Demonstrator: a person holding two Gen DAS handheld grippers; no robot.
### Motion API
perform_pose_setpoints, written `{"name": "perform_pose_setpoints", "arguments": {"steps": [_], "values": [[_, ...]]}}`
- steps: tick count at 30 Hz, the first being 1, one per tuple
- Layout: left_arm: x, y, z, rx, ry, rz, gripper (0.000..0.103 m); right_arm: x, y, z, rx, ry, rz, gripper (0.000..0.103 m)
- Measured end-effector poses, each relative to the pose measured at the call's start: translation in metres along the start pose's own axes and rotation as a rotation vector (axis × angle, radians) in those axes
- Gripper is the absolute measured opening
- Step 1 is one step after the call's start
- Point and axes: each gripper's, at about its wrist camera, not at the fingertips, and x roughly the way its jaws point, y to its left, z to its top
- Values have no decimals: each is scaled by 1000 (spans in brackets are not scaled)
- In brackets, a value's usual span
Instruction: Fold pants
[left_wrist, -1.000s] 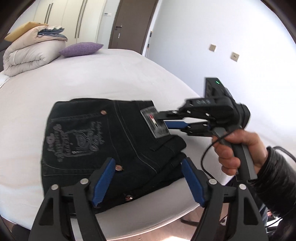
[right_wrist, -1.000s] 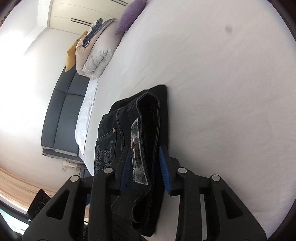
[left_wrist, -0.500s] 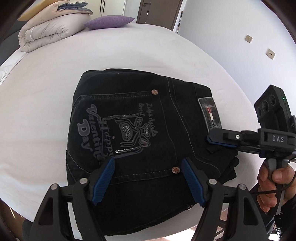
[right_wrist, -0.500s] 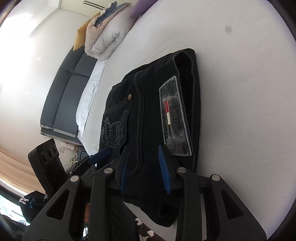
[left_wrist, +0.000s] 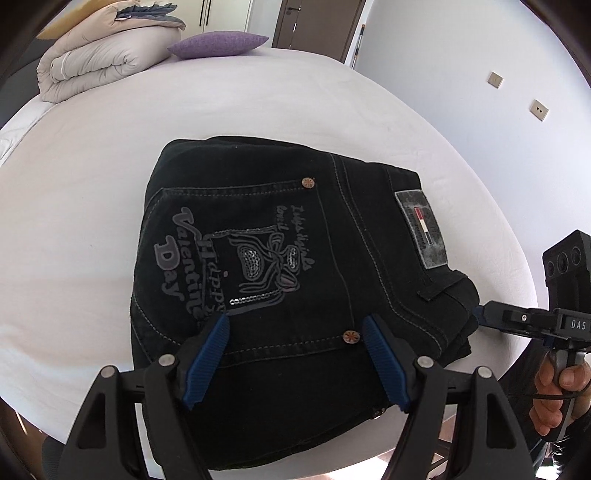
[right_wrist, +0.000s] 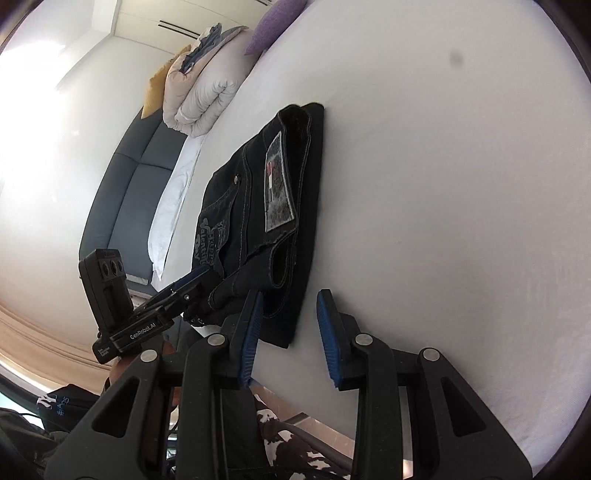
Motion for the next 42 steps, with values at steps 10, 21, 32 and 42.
{"name": "perform_pose_setpoints", "arguments": {"steps": [10, 21, 32, 42], "values": [[-45, 40, 25, -51, -113, 2, 94, -15, 14, 42, -18, -60, -32, 51], [28, 135, 48, -289, 109, -196, 94, 50, 2, 86, 68, 38, -28, 67], [51, 94, 56, -170, 188, -243, 63, 105, 32, 91, 24, 101, -87, 54], [35, 87, 59, -211, 147, -258, 23, 98, 48, 82, -39, 19, -105, 15]]}}
